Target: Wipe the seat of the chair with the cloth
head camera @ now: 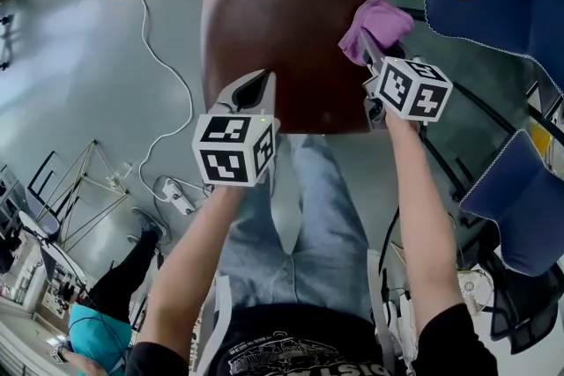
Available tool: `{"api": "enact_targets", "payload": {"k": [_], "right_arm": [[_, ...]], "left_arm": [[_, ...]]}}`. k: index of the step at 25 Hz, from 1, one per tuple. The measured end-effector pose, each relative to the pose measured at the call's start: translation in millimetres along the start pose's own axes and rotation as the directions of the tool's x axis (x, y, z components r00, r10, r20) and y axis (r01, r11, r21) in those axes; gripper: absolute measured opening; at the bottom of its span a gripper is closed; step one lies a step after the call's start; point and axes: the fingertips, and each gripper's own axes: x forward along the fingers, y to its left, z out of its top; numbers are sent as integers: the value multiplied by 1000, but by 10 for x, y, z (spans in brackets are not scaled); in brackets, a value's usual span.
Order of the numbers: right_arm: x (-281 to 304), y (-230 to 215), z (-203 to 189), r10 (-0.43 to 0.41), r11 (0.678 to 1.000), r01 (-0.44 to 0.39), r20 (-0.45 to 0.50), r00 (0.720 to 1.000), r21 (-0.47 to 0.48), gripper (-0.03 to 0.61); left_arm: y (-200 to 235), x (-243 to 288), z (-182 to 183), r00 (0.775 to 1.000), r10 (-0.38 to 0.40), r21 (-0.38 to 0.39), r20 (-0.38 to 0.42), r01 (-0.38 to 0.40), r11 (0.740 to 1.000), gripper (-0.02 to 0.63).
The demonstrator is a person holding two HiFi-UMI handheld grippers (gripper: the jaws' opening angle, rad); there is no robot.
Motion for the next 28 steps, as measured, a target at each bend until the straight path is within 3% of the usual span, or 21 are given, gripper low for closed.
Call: {"api": "enact_targets", "payload": {"k": [4, 9, 13, 20, 28], "right_arm": [[-89, -24, -41, -8, 1000, 8, -2, 1000, -10, 61], [-160, 341, -18, 49, 998, -48, 24, 999, -30, 61], [-176, 918, -155, 123, 989, -121, 20, 992, -83, 61], [193, 2168, -679, 245, 955, -253, -68, 967, -156, 61], [719, 3002, -1018, 288, 925, -313, -142, 947, -213, 61]], "left_arm": [[-25, -38, -80, 1000, -2, -3, -1, 2, 1000, -2], [60, -99, -128, 1000, 3, -6, -1, -3, 1000, -2], [242, -196, -177, 1000, 7, -15, 5, -7, 1000, -2], [854, -536, -358, 999, 47, -29, 4, -47, 998, -2], [1424, -839, -502, 996, 82, -48, -19, -83, 995, -2]]}}
